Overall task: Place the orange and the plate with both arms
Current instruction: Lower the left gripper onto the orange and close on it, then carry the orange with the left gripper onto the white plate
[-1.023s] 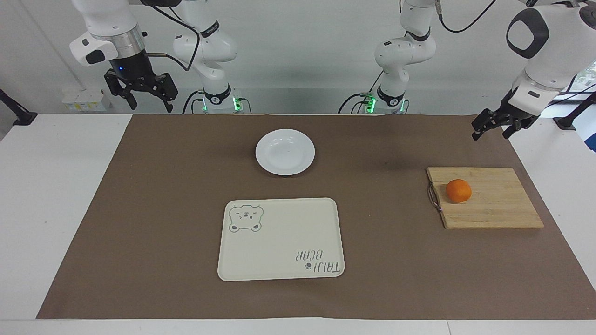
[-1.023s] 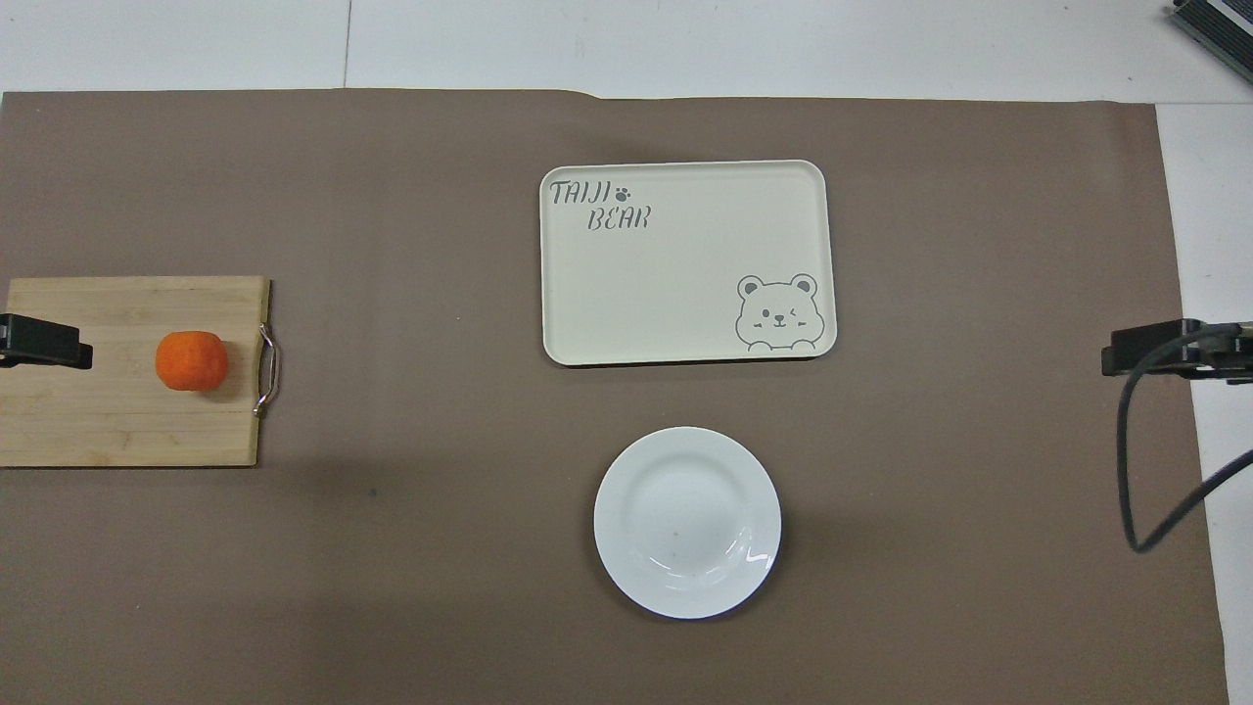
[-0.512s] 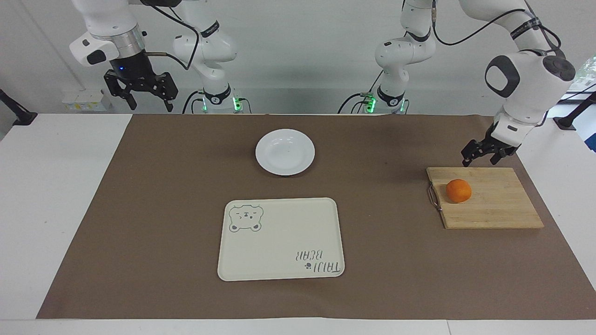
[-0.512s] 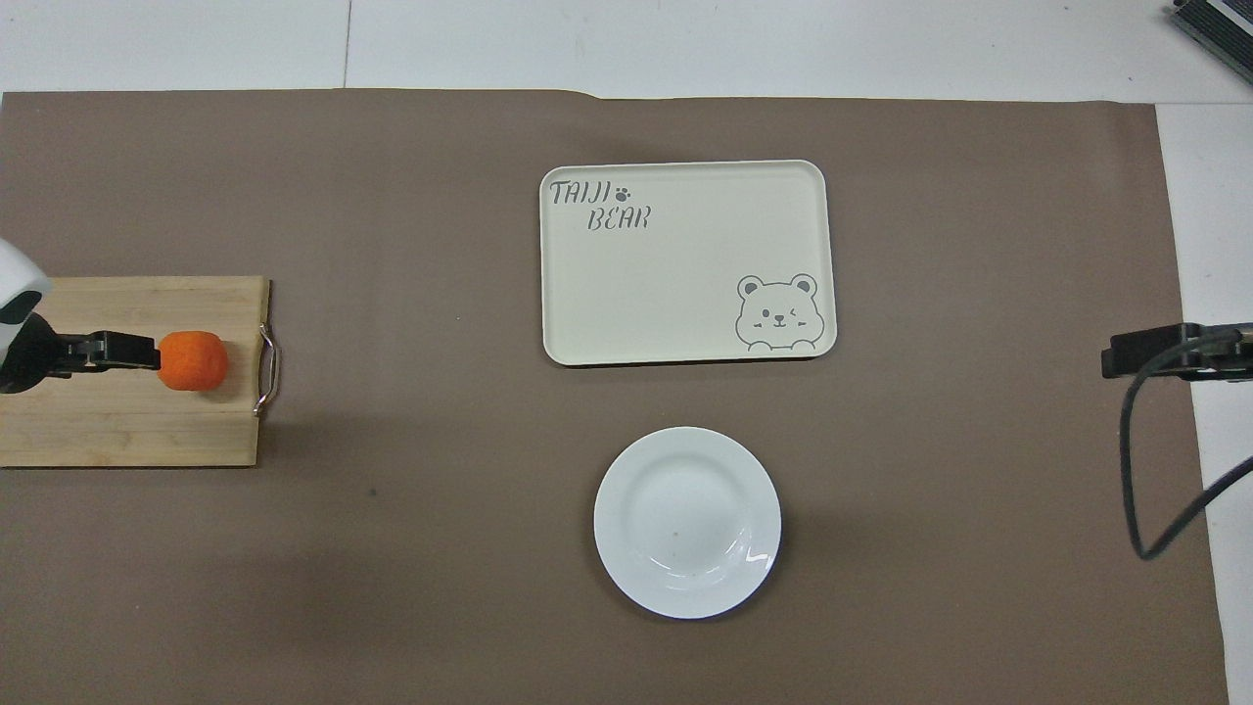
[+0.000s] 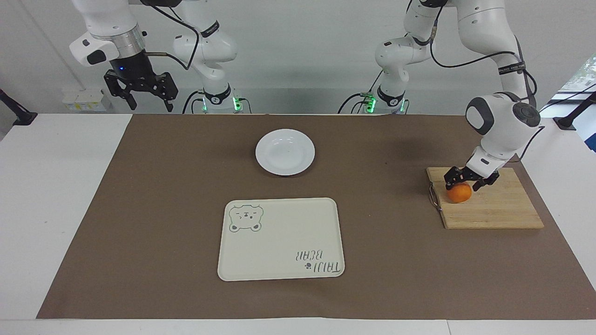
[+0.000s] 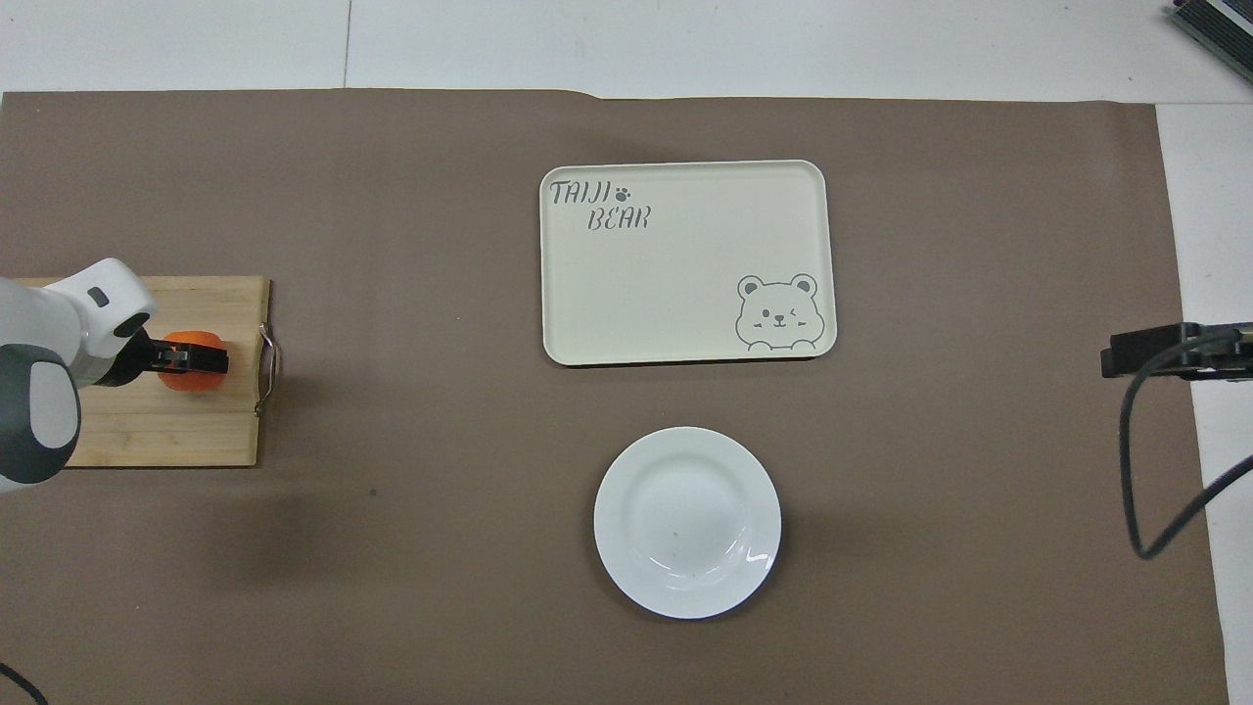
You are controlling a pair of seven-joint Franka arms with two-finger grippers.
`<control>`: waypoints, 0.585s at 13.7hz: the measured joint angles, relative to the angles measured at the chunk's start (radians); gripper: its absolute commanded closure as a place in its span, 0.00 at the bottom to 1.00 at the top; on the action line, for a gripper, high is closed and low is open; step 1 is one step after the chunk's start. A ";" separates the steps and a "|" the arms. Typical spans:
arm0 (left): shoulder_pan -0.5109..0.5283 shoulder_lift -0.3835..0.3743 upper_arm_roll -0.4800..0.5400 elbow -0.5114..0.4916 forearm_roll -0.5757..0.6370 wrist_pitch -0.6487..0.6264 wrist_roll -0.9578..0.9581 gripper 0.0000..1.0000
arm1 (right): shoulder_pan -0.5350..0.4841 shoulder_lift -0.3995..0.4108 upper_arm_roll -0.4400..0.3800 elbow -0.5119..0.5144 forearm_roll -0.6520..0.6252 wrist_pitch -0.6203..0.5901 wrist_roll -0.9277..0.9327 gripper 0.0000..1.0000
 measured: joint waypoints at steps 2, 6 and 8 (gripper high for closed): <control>0.000 0.014 0.000 0.001 0.000 0.006 0.007 1.00 | -0.003 0.006 0.000 0.002 0.000 0.001 0.000 0.00; -0.001 -0.001 -0.008 0.029 0.000 -0.024 0.009 1.00 | -0.004 0.009 0.000 0.002 0.000 0.002 0.000 0.00; -0.017 -0.037 -0.015 0.070 0.000 -0.110 0.001 1.00 | -0.004 0.009 0.000 0.002 0.000 0.001 0.000 0.00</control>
